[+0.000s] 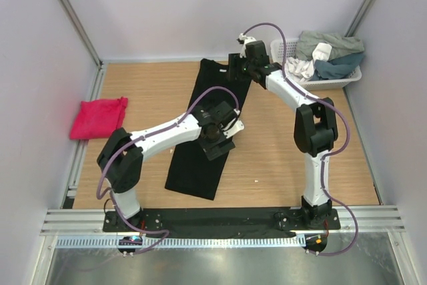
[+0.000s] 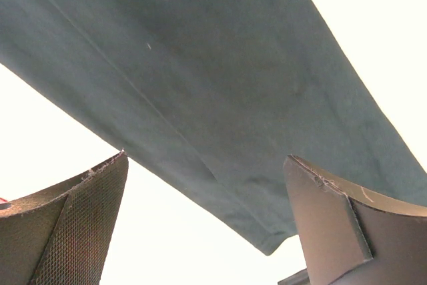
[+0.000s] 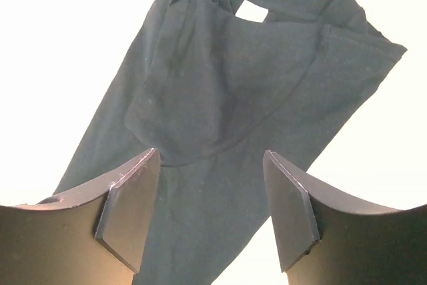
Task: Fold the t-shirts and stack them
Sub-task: Fold the tshirt
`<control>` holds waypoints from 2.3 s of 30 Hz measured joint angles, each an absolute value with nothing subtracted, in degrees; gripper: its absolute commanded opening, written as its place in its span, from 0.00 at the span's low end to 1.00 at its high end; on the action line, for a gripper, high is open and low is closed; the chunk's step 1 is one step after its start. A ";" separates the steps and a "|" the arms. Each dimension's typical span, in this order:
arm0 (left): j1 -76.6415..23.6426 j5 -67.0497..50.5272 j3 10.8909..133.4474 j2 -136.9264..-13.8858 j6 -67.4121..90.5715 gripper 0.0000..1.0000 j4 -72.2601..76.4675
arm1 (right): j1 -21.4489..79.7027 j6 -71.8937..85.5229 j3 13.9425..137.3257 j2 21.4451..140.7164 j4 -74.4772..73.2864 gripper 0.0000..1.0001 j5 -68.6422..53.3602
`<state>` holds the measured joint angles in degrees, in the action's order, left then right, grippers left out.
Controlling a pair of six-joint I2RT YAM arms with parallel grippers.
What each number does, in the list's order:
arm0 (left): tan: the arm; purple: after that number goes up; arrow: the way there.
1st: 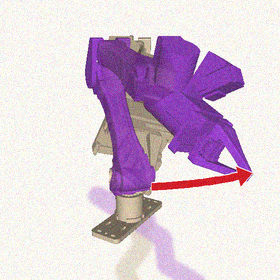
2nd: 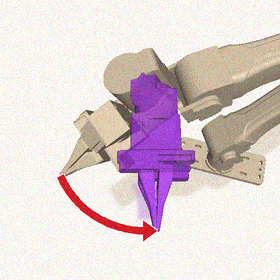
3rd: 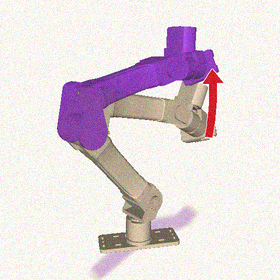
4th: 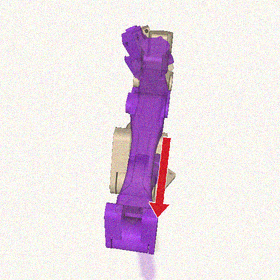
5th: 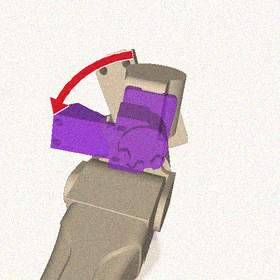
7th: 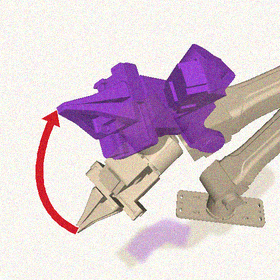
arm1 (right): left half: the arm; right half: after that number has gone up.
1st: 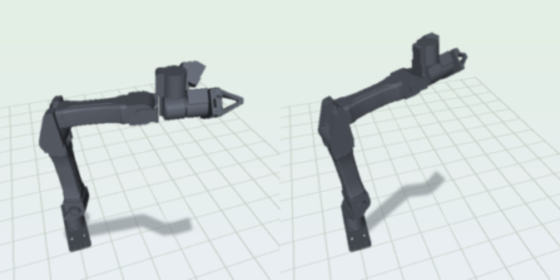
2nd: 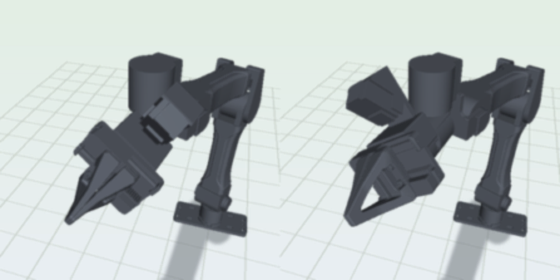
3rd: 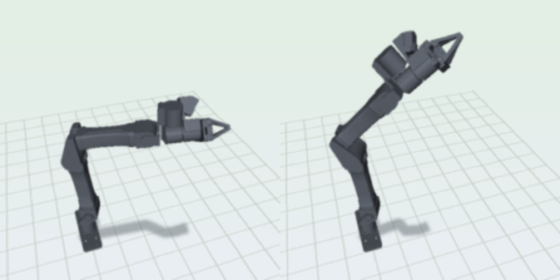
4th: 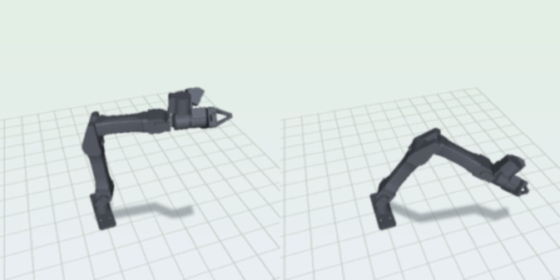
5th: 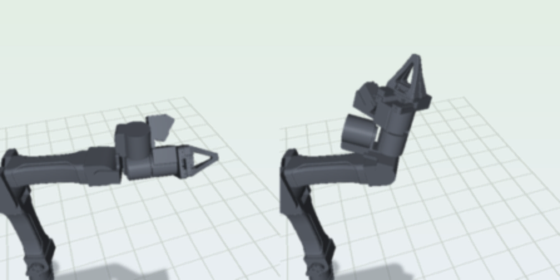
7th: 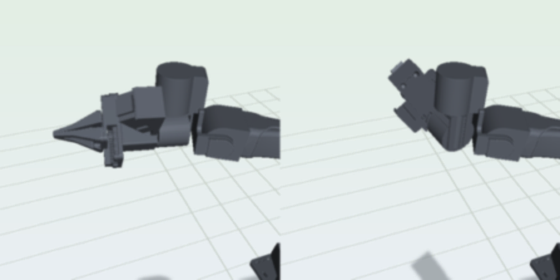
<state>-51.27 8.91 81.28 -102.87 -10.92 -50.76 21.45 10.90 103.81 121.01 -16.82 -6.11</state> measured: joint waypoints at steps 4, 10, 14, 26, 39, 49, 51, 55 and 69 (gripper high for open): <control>-51.27 7.77 77.76 -102.00 -10.55 1.00 -50.57 | 20.86 11.40 102.06 121.73 -16.84 0.70 -6.87; -51.68 6.26 71.48 -102.65 -9.54 1.00 -50.17 | 20.01 12.21 102.04 128.64 -17.52 0.69 -7.70; -52.56 5.48 70.24 -104.90 -9.37 1.00 -48.82 | 19.84 12.29 102.74 131.39 -17.65 0.70 -8.12; -56.51 2.98 80.03 -114.28 -9.63 1.00 -51.11 | 19.77 12.16 111.57 137.91 -16.88 0.70 -10.17; -58.15 2.28 87.09 -118.45 -8.97 1.00 -50.92 | 19.77 10.70 114.63 139.94 -16.34 0.70 -10.66; -59.09 9.47 88.73 -112.29 -7.35 1.00 -49.45 | 19.92 7.22 96.16 121.14 -18.68 0.72 -5.80; -58.74 11.11 89.36 -107.53 -6.55 1.00 -50.09 | 19.90 8.21 90.02 112.68 -18.48 0.72 -4.71; -55.88 11.29 92.82 -99.66 -4.12 1.00 -51.33 | 19.86 12.93 79.81 95.72 -18.79 0.72 -4.23; -22.33 -14.48 62.65 -80.31 26.46 0.84 -46.94 | 20.53 39.94 41.23 76.84 -22.83 0.69 -20.05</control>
